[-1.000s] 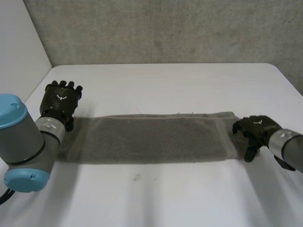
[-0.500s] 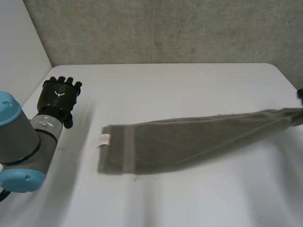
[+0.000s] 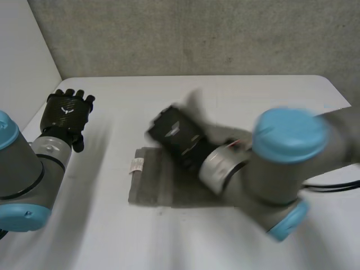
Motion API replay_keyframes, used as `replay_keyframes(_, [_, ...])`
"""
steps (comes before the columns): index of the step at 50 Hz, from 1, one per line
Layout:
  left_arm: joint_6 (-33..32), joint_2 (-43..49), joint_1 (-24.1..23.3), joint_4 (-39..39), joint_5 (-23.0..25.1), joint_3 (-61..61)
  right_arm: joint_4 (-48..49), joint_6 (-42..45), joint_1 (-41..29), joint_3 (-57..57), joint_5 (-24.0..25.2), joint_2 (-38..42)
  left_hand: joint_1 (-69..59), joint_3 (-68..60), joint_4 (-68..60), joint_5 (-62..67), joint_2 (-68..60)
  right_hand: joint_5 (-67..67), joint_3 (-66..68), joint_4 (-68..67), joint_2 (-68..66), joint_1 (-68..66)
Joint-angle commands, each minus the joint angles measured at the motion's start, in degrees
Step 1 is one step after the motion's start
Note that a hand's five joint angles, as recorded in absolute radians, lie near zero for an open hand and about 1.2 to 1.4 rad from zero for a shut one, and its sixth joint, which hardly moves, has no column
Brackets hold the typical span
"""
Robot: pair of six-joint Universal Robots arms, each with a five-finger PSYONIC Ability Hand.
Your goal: Fold the laundry
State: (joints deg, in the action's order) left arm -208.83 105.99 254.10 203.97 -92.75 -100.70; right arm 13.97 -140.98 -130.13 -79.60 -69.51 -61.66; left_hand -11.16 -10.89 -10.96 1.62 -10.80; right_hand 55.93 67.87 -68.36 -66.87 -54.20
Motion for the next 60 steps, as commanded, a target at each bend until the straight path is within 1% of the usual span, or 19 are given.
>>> replay_keyframes(1, [0.0, 0.0, -0.3, 0.0, 0.0, -0.2, -0.1, 0.4, -8.3, 3.2, 0.5, 11.0, -0.6, -0.8, -0.8, 0.1, -0.9, 14.1, 12.1, -11.6, -13.1, -25.8])
replay_keyframes(4, [0.0, 0.0, -0.6, 0.0, 0.0, -0.7, -0.2, -0.2, -8.4, 3.6, 0.3, 12.0, -0.7, -1.0, -0.9, 0.3, -1.1, 14.1, 12.1, -11.6, -13.1, -25.8])
replay_keyframes(5, [0.0, 0.0, -0.8, 0.1, 0.0, -0.8, -0.2, -0.4, -8.4, 3.6, -0.3, 11.5, -0.7, -1.0, -0.9, 0.3, -1.1, -6.2, -8.1, 8.6, 7.1, -5.5])
replay_keyframes(6, [0.1, 0.0, -1.2, 0.2, -0.1, -0.6, -0.7, -1.2, -8.3, 3.7, -1.8, 10.5, -0.7, -1.0, -0.9, 0.3, -1.1, -44.9, -46.8, 47.3, 45.8, 33.1])
replay_keyframes(8, [0.2, 0.1, -2.0, 0.2, 0.1, -0.3, -1.2, -2.7, -8.2, 3.7, -4.4, 8.8, -0.7, -1.0, -0.9, 0.3, -1.1, -55.9, -57.9, 58.4, 56.9, 44.2])
replay_keyframes(14, [2.6, 0.4, -8.7, 0.4, 1.3, 2.6, -5.0, -13.0, -0.7, 0.0, -11.8, 0.5, -1.1, -1.3, -1.3, 0.6, -1.4, -55.9, -57.9, 58.4, 56.9, 44.2])
replay_keyframes(20, [9.4, 2.5, -14.4, 0.0, 1.3, 5.0, -7.8, -21.7, 8.2, -9.3, -10.7, -5.7, -1.4, -1.7, -1.6, 0.9, -1.8, -55.9, -57.9, 58.4, 56.9, 44.2])
replay_keyframes(29, [10.4, 9.9, -16.4, -2.2, 1.0, 5.4, -6.3, -21.8, 17.7, -22.1, -8.9, -6.5, -1.7, -2.0, -1.9, 1.3, -2.1, -53.0, -54.9, 55.4, 53.9, 41.3])
replay_keyframes(32, [10.3, 10.5, -16.4, -3.7, 0.8, 4.7, -5.2, -20.7, 18.5, -24.6, -7.2, -5.9, -1.6, -1.9, -1.8, 1.1, -1.9, -36.7, -38.6, 39.1, 37.6, 24.9])
replay_keyframes(33, [10.3, 10.4, -16.2, -4.2, 0.8, 4.0, -4.7, -19.9, 18.6, -25.0, -6.8, -5.1, -1.6, -1.9, -1.8, 1.1, -1.9, -23.5, -25.4, 25.9, 24.5, 11.8])
replay_keyframes(34, [10.3, 10.4, -16.2, -4.2, 0.8, 4.0, -4.7, -19.9, 18.6, -25.0, -6.8, -5.1, -1.6, -1.9, -1.8, 1.1, -1.9, -23.4, -25.3, 25.8, 24.3, 11.6])
replay_keyframes(36, [10.3, 9.2, -15.9, -4.6, 0.7, 2.4, -4.2, -17.9, 18.5, -24.1, -7.5, -3.3, -1.4, -1.7, -1.6, 0.9, -1.8, 2.9, 1.0, -0.5, -2.0, -14.6])
replay_keyframes(38, [10.3, 8.0, -15.8, -4.6, 0.5, 1.4, -4.1, -16.4, 18.4, -23.0, -8.0, -3.2, -1.4, -1.7, -1.6, 0.9, -1.8, 14.0, 12.0, -11.5, -13.0, -25.7])
replay_keyframes(40, [10.3, 6.7, -15.7, -4.8, 0.2, 0.4, -3.5, -14.2, 18.2, -21.6, -8.8, -3.6, -1.4, -1.7, -1.6, 0.9, -1.8, 14.1, 12.1, -11.6, -13.1, -25.8])
replay_keyframes(45, [10.3, 2.0, -15.0, -4.7, -1.0, -3.6, -0.9, -7.2, 16.2, -16.0, -12.8, -6.3, -1.2, -1.5, -1.4, 0.8, -1.6, 14.1, 12.1, -11.6, -13.1, -25.8])
replay_keyframes(51, [10.3, -2.5, -13.9, -4.8, -2.5, -5.6, -2.6, 0.0, -0.6, -3.0, -14.2, -2.5, -1.1, -1.3, -1.3, 0.6, -1.4, 14.1, 12.1, -11.6, -13.1, -25.8])
replay_keyframes(53, [10.4, -5.5, -11.7, -5.0, -3.9, -7.2, -5.9, 4.6, -7.1, 2.0, -13.1, 2.8, -1.2, -1.5, -1.4, 0.8, -1.6, 14.1, 12.1, -11.6, -13.1, -25.8])
replay_keyframes(56, [10.7, -7.2, -10.2, -4.9, -4.5, -8.0, -7.4, 6.9, -9.7, 3.1, -12.1, 5.1, -1.2, -1.5, -1.4, 0.8, -1.6, 14.1, 12.1, -11.6, -13.1, -25.8])
replay_keyframes(60, [11.1, -10.4, -6.2, -4.9, -4.5, -9.7, -9.3, 12.0, -14.4, 3.0, -5.5, 11.5, -1.2, -1.5, -1.4, 0.8, -1.6, 14.1, 12.1, -11.6, -13.1, -25.8])
